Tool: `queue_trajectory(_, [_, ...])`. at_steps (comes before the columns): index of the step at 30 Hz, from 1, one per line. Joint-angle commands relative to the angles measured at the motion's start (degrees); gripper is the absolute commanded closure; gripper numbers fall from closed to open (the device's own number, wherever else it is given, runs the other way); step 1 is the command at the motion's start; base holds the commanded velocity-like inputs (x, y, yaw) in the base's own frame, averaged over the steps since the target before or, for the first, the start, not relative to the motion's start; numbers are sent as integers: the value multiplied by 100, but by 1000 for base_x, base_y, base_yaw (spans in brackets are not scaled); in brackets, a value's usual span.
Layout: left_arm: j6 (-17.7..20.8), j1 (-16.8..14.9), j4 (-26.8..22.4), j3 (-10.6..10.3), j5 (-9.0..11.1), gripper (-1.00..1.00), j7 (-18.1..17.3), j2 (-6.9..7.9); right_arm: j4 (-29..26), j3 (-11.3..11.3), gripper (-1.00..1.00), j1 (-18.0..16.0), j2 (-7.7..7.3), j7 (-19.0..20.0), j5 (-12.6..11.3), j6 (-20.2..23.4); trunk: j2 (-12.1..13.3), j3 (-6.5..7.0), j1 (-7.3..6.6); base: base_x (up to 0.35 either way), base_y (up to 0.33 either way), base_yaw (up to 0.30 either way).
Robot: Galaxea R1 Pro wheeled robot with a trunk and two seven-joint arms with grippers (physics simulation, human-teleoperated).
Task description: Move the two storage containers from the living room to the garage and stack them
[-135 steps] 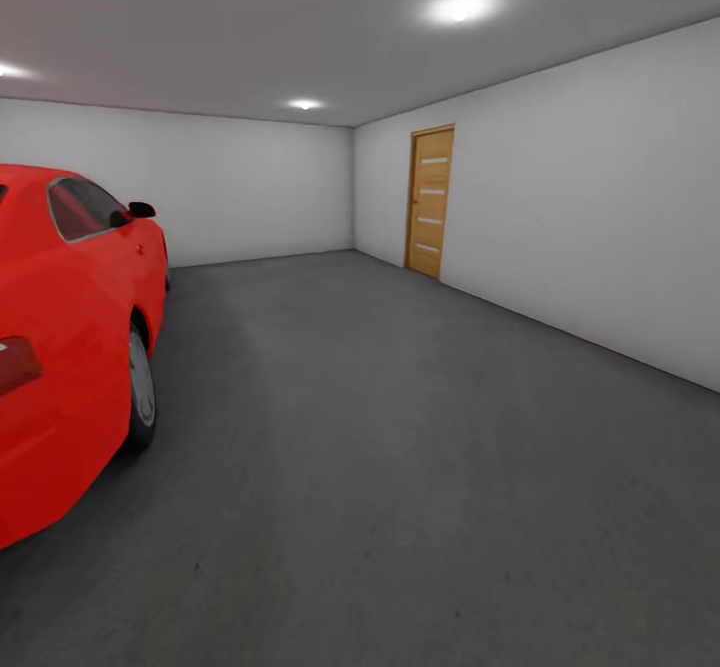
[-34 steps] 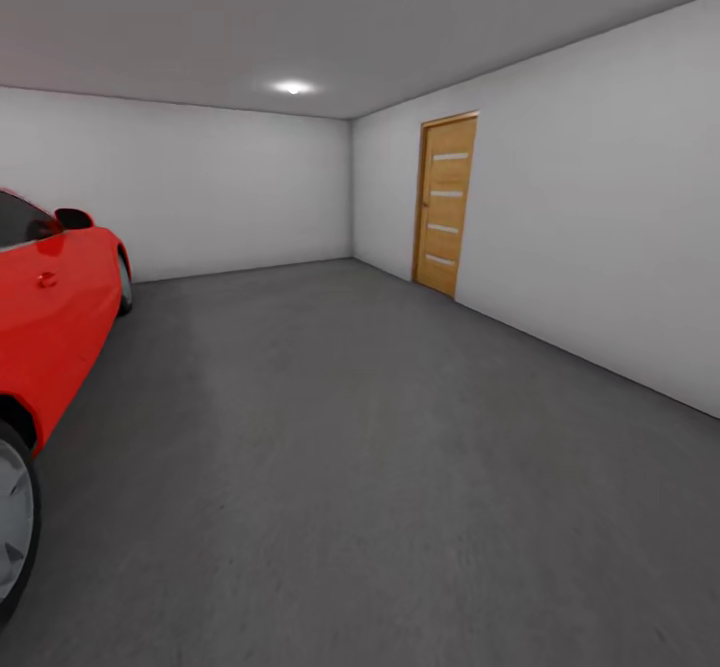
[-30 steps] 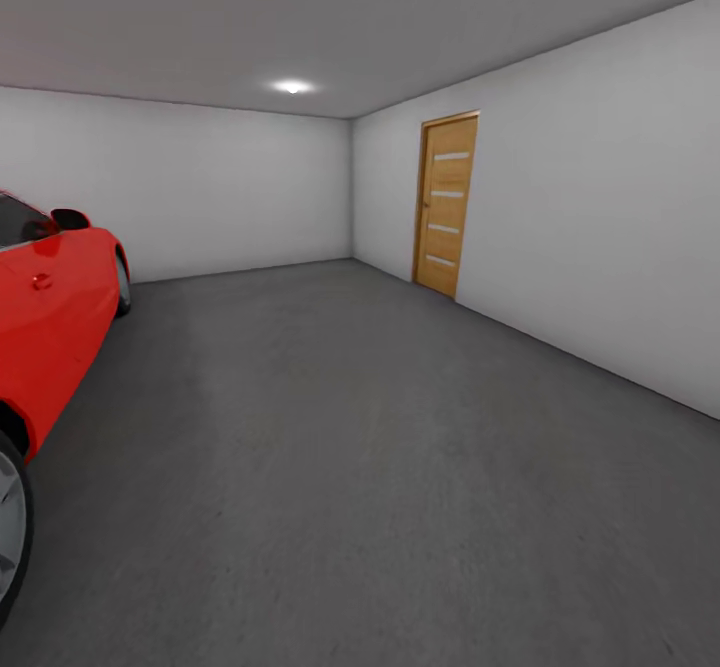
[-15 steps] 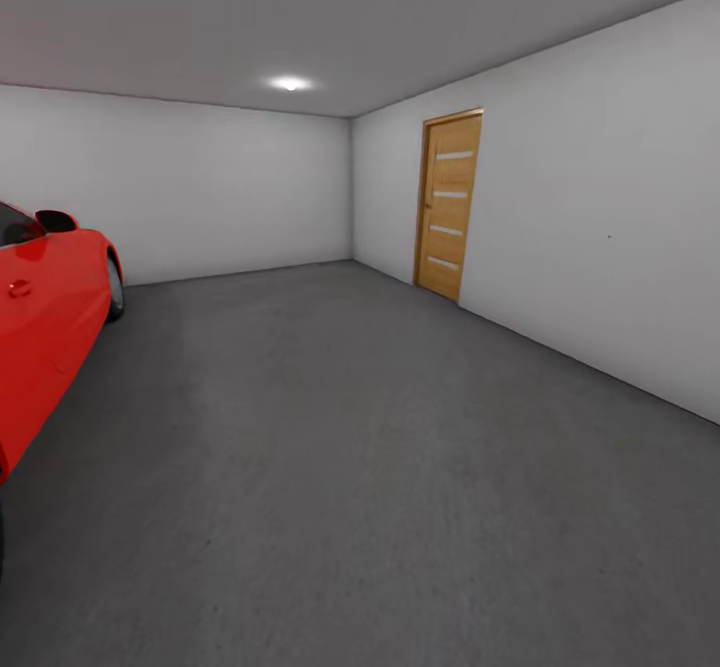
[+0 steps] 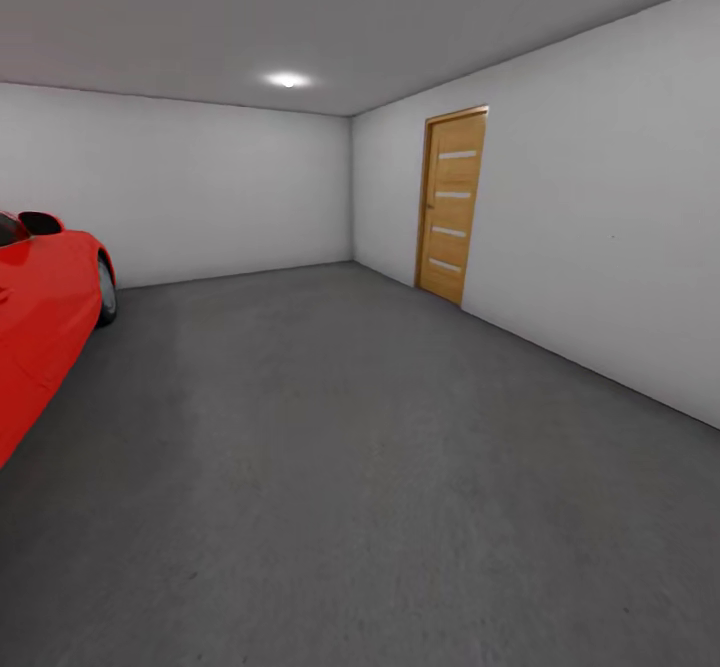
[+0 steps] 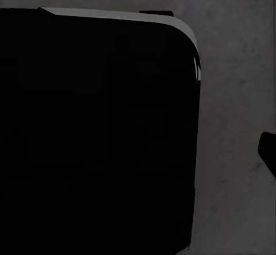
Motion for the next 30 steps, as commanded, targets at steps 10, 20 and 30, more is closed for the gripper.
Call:
queue_trajectory(10, [-13,-1,-7,1,38,-100,4,-1,1,-1,-100,-1,0,-1,4,-29,-2,-4,3,321,0,0])
queue_trajectory(20, [-13,-1,-7,1,38,-100,4,-1,1,-1,-100,-1,1,-1,9,-37,-2,-4,3,321,0,0])
queue_trajectory(30, [-13,-1,-3,3,38,-100,2,-4,1,-9,-100,-1,14,-1,13,-33,-2,-4,3,321,0,0])
